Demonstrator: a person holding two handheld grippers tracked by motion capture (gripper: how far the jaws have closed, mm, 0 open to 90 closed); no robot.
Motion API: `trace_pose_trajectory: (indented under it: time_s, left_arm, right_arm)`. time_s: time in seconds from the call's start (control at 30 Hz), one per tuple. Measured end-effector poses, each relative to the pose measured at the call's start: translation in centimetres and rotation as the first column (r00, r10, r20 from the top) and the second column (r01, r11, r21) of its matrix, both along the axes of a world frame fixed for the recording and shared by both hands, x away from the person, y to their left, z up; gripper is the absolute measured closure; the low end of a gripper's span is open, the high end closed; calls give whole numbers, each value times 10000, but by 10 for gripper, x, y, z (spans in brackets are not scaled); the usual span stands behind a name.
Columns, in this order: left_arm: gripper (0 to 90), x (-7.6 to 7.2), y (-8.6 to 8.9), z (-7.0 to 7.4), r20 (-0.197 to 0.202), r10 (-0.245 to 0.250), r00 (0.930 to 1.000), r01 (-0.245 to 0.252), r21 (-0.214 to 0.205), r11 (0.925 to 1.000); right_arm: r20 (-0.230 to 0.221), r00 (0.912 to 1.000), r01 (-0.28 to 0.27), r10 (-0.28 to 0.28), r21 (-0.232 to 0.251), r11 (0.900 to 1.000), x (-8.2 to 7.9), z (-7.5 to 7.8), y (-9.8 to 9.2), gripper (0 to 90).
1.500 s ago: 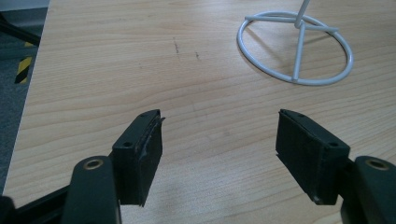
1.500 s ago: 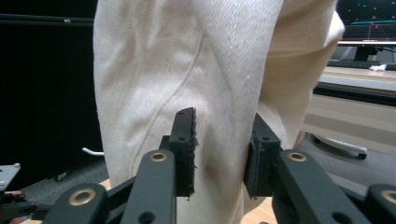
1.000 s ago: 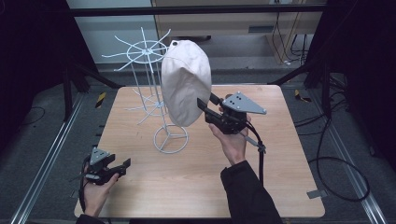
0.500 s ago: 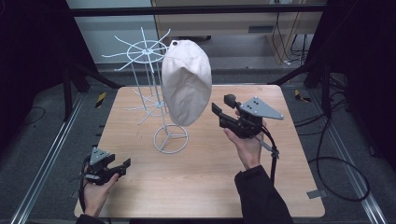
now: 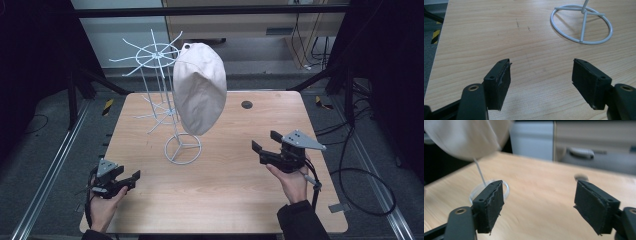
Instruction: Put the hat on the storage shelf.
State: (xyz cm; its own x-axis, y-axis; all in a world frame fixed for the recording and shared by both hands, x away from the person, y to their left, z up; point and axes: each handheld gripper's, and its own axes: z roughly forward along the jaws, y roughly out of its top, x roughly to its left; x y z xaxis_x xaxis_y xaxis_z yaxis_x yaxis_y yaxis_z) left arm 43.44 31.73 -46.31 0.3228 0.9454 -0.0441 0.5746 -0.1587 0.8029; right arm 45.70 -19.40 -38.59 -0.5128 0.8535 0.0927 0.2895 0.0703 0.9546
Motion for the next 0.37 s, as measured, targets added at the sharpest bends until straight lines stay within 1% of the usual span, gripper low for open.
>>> trace_pose_trajectory:
  time_s: [0.1, 0.17, 0.23, 0.27, 0.37]
  left_arm:
    - [334, 1, 0, -1, -72, -92, 9999, 92, -29, 10000]
    - [342, 1, -1, -2, -163, -77, 9998, 77, 9, 10000]
    - [358, 1, -1, -3, -205, -102, 9997, 104, 83, 9999]
    - [364, 1, -1, -3, -217, -78, 9997, 80, 114, 9999]
    - [389, 0, 1, -2, -250, -8, 9997, 12, 155, 9999]
  right_arm:
    - [-567, 9980, 259, -272, -235, 9994, 0, -22, -14, 197]
    - [-958, 9941, 476, -514, -415, 9980, 1, -34, -22, 179]
    - [-1087, 9902, 811, -881, -670, 9945, 1, -44, -32, 176]
    - [-1246, 9873, 903, -986, -707, 9934, 0, -50, -36, 176]
    - [-1843, 9731, 1216, -1383, -988, 9877, 0, -65, -47, 177]
